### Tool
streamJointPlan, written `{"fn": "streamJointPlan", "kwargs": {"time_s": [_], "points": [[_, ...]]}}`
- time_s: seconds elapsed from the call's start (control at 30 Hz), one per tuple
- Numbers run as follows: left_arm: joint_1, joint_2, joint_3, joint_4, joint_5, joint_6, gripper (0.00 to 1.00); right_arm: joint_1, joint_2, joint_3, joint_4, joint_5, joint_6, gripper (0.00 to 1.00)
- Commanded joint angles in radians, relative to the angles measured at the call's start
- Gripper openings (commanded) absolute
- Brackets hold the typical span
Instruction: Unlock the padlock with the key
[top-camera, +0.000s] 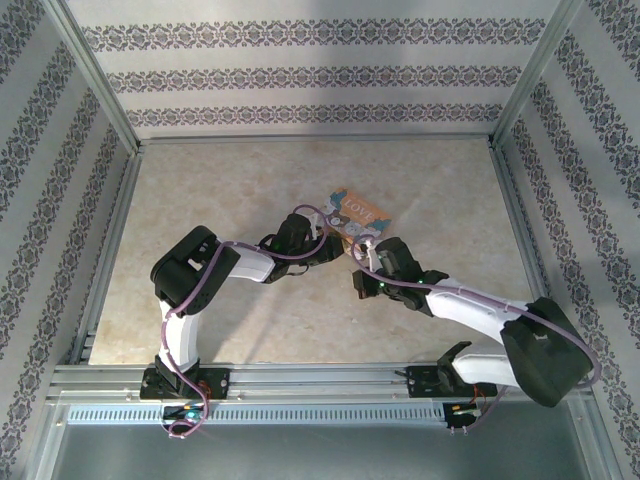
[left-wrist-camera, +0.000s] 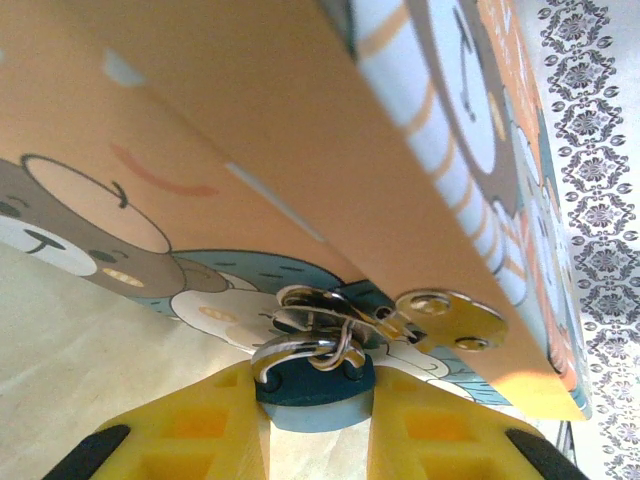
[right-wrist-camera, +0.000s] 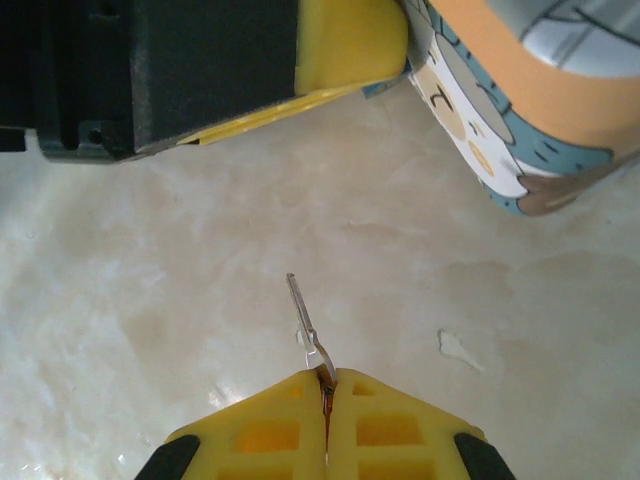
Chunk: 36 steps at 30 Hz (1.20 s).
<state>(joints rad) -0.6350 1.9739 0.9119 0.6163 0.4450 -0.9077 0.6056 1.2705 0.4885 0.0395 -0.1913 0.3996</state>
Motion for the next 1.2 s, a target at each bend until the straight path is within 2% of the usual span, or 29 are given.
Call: {"fn": "streamJointPlan", "kwargs": {"time_s": [0.0,0.4,0.8,1.17], "points": [[-0.011,-0.045,0.018,0.035,0.026,-0.020,0.25,0.022,0.045,-0.006,0.095,0.094,-0.041,0.00],[-0.011,-0.056,0.023,0.013,0.025,-0.037,0.25,0.045,0.142,-0.030,0.270,0.241,-0.113,0.00],[-0.011,-0.060,0.022,0.019,0.027,-0.049,0.24,0.031,0.213,-0.023,0.370,0.244,-0.189,0.00],[-0.012,-0.060,0.023,0.015,0.026,-0.048,0.24,0.017,0.246,-0.019,0.399,0.249,-0.186,0.00]]}}
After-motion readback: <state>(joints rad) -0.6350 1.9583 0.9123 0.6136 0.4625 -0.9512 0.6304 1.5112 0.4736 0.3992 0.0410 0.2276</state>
